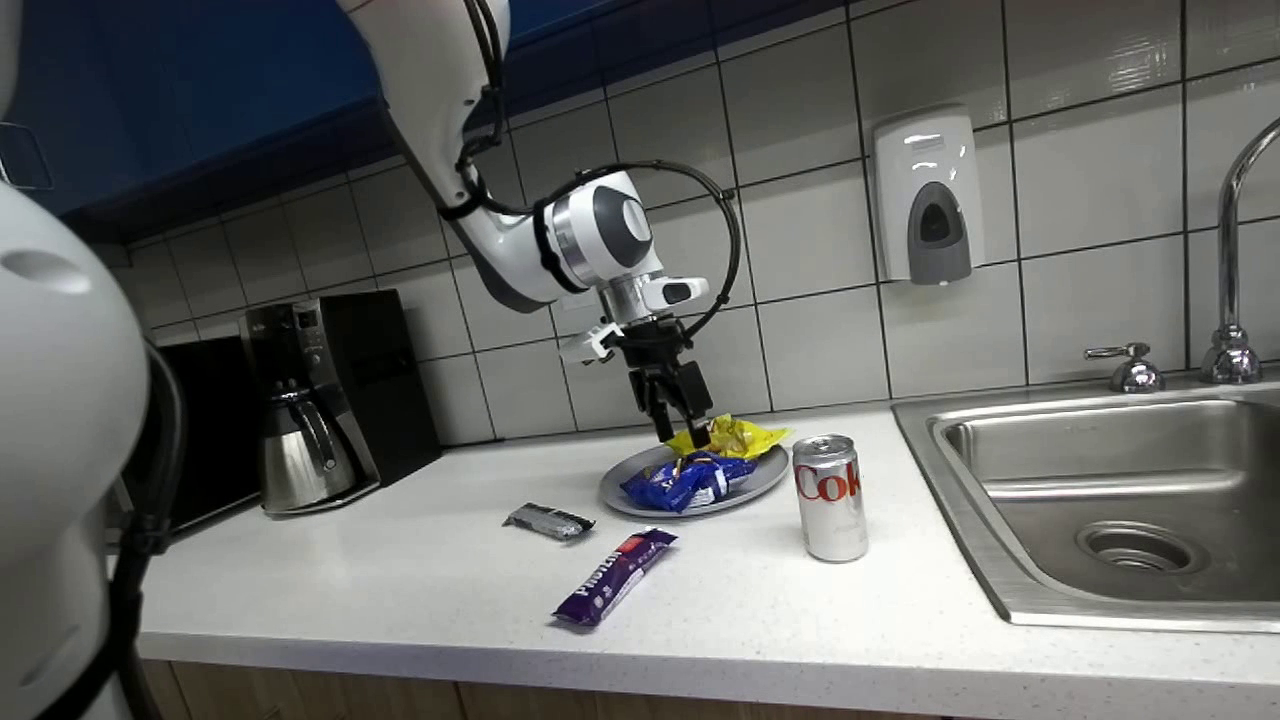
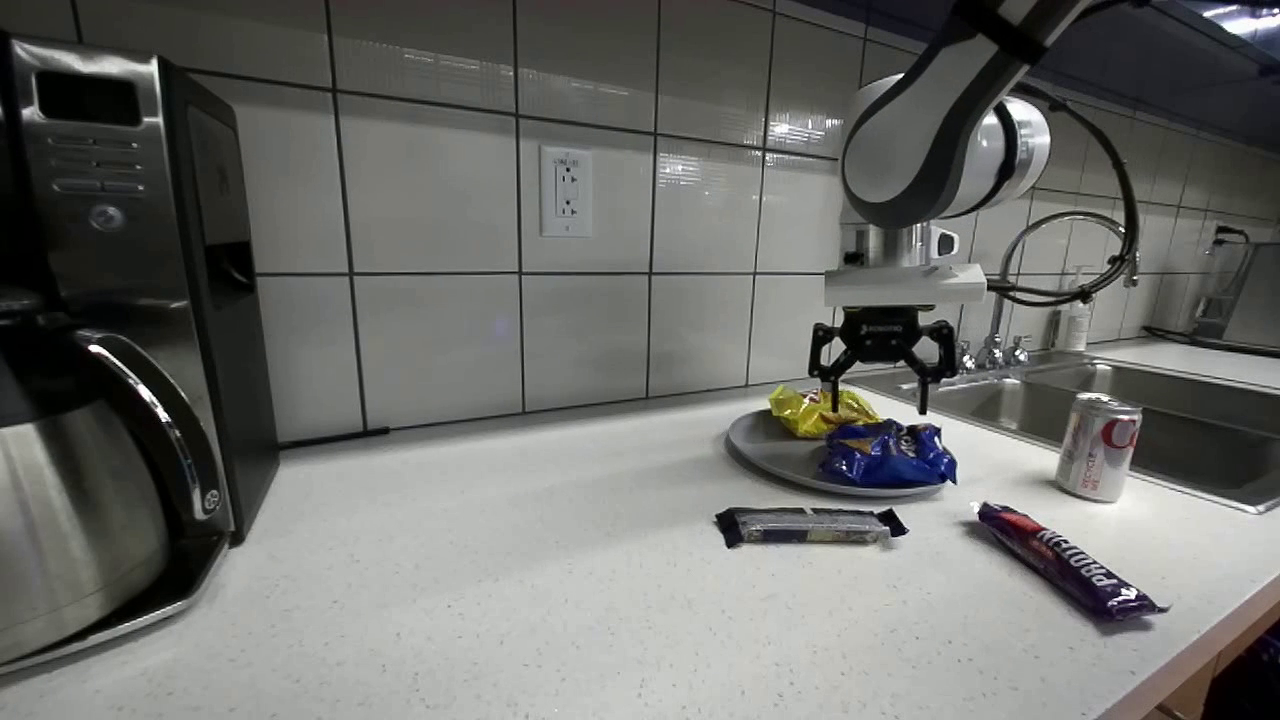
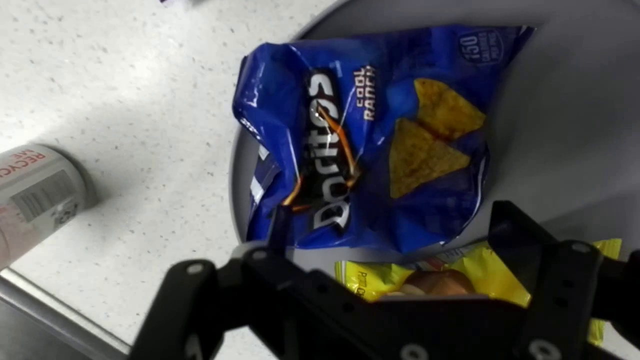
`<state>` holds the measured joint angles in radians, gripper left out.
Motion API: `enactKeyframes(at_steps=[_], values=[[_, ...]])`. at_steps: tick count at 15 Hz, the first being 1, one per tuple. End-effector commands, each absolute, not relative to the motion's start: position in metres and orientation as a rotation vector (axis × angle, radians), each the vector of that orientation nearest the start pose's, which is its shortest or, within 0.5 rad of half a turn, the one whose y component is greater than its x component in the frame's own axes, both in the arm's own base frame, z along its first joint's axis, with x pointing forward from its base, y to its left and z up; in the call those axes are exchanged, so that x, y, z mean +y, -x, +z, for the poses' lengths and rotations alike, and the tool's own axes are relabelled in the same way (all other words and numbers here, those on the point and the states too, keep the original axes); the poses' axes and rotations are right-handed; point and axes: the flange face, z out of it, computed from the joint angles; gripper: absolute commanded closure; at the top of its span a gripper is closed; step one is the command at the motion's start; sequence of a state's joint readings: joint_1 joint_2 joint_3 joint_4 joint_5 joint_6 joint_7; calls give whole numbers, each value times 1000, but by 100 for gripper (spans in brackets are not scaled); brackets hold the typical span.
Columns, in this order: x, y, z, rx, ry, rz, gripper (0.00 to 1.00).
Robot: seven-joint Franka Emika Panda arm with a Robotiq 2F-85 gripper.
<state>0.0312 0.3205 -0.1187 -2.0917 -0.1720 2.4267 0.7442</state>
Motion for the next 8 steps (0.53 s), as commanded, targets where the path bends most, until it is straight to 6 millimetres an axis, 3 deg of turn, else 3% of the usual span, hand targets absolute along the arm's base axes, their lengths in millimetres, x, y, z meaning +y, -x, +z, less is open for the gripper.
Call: enactKeyframes(at_steps=[1,8], values=[[-43,-595,275,1131,3078,-134,0],[-37,-591,266,1118,3084,-111,0]])
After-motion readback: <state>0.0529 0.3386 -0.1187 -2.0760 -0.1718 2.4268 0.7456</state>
